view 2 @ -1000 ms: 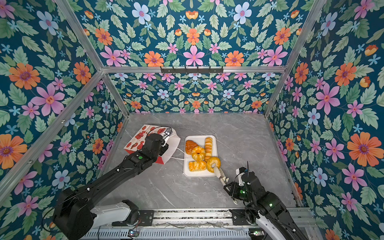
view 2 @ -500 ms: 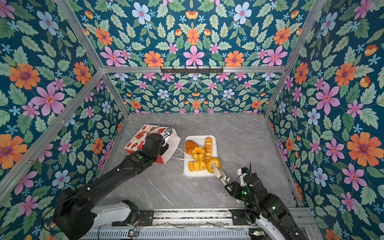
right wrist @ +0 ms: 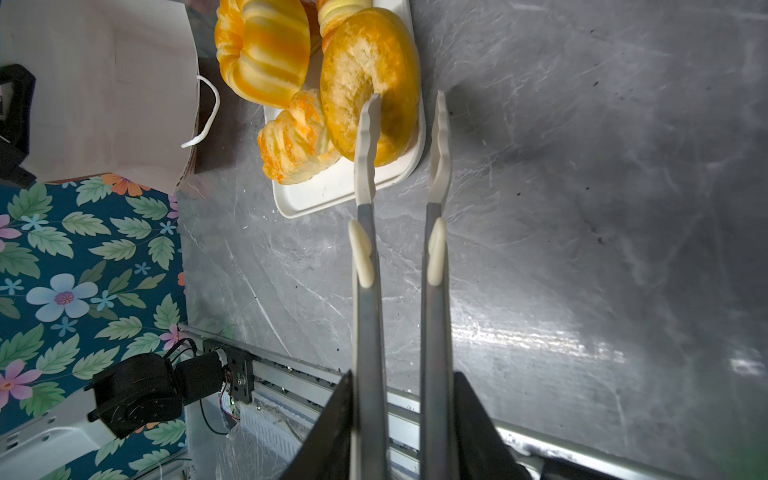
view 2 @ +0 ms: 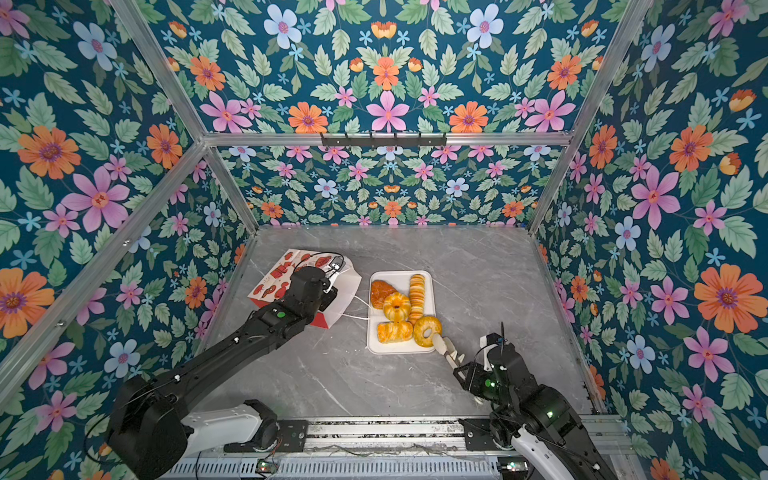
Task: Take the fake bread out of the paper bag
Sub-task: 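Lower the yellow ring onto the tray edge and open the right tongs, then withdraw the right tongs from the tray toward the robot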
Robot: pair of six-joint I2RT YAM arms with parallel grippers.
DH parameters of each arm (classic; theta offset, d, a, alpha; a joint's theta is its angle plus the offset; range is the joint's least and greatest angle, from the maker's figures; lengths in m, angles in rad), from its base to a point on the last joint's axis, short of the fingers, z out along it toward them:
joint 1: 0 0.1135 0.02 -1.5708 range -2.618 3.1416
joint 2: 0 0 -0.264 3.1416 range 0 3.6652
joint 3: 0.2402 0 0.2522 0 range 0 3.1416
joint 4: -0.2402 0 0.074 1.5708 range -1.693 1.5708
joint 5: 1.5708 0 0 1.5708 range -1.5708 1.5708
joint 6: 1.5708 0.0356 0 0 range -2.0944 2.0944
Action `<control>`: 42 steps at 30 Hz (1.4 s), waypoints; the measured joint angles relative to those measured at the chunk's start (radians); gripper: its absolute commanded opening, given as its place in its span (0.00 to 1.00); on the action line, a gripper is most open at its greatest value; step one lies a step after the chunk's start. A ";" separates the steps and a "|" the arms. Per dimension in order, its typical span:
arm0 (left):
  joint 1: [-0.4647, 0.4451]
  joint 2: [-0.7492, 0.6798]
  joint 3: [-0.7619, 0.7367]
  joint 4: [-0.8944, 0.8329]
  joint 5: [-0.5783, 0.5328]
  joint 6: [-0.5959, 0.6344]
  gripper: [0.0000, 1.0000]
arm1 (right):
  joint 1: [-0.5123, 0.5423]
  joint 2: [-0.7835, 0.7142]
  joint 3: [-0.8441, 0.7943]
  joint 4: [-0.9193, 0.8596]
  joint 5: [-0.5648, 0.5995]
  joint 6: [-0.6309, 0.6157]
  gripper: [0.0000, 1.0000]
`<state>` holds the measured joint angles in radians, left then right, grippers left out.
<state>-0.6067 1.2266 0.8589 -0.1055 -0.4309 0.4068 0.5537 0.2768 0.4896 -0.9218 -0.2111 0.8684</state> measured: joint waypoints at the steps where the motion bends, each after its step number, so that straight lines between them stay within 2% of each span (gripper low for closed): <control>1: 0.000 -0.001 0.000 0.000 0.000 0.000 0.00 | 0.000 -0.005 0.003 0.000 0.006 0.003 0.35; 8: 0.000 -0.008 0.000 0.000 0.000 0.000 0.00 | 0.000 -0.046 0.040 0.000 0.056 0.013 0.35; 14: 0.000 -0.024 0.000 0.000 0.000 -0.007 0.00 | 0.000 0.001 0.078 0.017 0.128 -0.016 0.29; 20: 0.000 -0.058 0.002 0.000 0.000 -0.011 0.00 | 0.000 0.214 0.118 0.078 0.243 -0.079 0.29; 28: 0.000 -0.092 0.005 -0.007 0.000 -0.013 0.00 | -0.003 0.494 0.185 0.190 0.524 -0.222 0.34; 31: 0.000 -0.100 0.013 -0.012 0.005 -0.018 0.00 | -0.061 0.616 0.193 0.241 0.574 -0.251 0.35; 37: 0.000 -0.119 0.026 -0.029 0.016 -0.034 0.00 | -0.172 0.861 0.204 0.325 0.568 -0.269 0.39; 42: 0.000 -0.141 0.026 -0.029 0.023 -0.041 0.00 | -0.282 1.025 0.194 0.407 0.459 -0.263 0.40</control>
<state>-0.6067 1.0859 0.8852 -0.1349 -0.4076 0.3660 0.2718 1.3018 0.6838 -0.5148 0.2478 0.6052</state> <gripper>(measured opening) 0.050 0.391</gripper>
